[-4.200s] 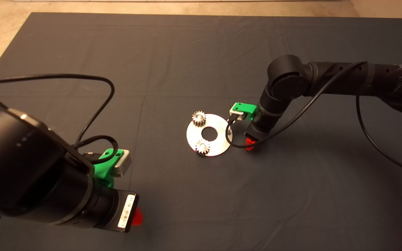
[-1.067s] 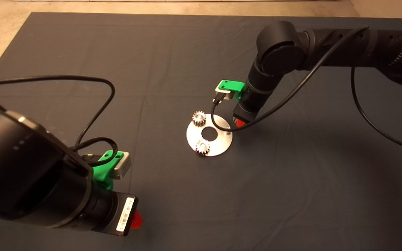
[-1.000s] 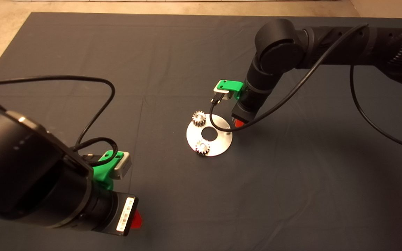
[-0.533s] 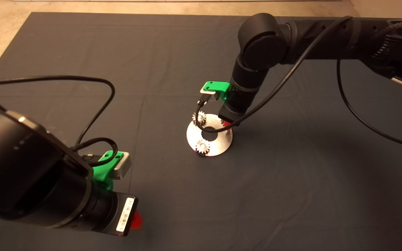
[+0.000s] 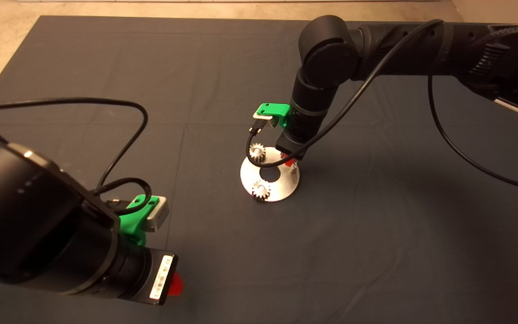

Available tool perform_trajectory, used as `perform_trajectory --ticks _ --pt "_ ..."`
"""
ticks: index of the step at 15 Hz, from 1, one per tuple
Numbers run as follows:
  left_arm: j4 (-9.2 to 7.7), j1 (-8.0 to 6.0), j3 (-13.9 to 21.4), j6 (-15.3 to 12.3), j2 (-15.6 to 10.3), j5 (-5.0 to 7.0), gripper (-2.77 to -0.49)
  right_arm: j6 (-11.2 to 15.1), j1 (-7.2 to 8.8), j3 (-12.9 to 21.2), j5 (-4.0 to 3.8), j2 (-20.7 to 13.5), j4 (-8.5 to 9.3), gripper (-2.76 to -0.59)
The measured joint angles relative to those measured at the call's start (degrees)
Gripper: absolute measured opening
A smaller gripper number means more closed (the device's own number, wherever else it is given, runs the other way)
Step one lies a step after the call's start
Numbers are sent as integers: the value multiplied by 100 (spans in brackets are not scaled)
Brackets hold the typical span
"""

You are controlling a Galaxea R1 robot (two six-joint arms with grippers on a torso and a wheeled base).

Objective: Install three planetary gears onto the carrier pins

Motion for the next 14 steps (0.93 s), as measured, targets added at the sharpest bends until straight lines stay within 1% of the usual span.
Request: perform_trajectory --ticks 3,5,9,14 --pt "0 0 0 0 -2 0 -137 -167 -161 -28 -5 -1 -8 -223" --pt "0 0 0 0 -2 -2 -137 -243 -224 -37 -5 -1 -18 -223" --pt "0 0 0 0 -2 0 -137 -357 -264 -37 -2 -1 -83 -223" --pt "0 0 0 0 -2 0 -137 -480 -265 -37 -2 -8 -198 -223"
